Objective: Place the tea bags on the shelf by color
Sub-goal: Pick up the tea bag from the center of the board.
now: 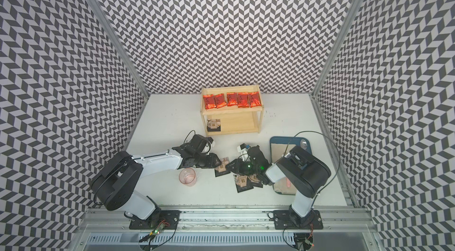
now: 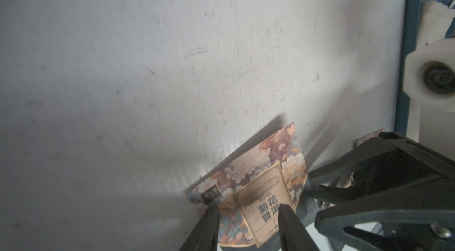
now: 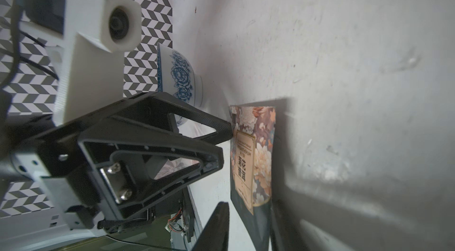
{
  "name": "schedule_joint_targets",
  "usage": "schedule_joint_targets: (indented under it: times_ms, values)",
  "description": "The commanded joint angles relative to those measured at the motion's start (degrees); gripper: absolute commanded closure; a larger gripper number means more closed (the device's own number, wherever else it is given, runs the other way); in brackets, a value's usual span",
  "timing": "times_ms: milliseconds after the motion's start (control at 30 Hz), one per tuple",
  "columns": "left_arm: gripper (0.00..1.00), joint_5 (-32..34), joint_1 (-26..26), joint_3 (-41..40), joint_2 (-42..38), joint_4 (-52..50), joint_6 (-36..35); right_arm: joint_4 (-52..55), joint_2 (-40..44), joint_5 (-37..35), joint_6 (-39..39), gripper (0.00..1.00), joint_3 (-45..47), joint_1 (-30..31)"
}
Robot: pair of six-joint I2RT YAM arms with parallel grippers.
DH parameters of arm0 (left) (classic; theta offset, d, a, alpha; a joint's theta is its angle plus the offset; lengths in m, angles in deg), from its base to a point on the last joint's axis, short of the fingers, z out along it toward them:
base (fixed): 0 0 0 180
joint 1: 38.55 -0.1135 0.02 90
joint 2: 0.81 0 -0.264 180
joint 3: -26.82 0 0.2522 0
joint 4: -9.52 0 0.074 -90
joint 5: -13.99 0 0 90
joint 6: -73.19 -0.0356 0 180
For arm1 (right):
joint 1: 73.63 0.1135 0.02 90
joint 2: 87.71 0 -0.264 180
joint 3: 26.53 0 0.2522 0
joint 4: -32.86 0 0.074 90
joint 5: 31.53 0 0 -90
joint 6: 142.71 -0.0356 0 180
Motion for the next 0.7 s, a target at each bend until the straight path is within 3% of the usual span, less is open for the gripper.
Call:
schedule_joint_targets:
  times_ms: [0,100,333,467,667]
  values:
    - [0.56,0.4,0.3,-1.3,0.2,0.4,0.3,-8.9,-2.9,2.9,-4.6,0.69,-0.7,-0.2]
    - [0.56,0.3,0.3,-1.3,0.1,0.4,0.3,-13.1,-5.2,4.4,-6.6,0.74,-0.9,-0.2]
    - [0.54,-0.1,-0.8,0.6,-3.4,-1.8,0.0,-17.5,-5.2,4.8,-6.8,1.0,1.3,-1.3]
    - [0.42,-4.8,-4.5,1.4,-9.4,-1.6,-0.1,-20.0,-2.6,7.7,-4.6,1.0,3.3,-3.1]
    - [0.28,-19.0,-11.6,-1.9,-15.5,6.9,2.3,-28.9,0.7,14.4,-4.0,1.0,6.9,-6.7]
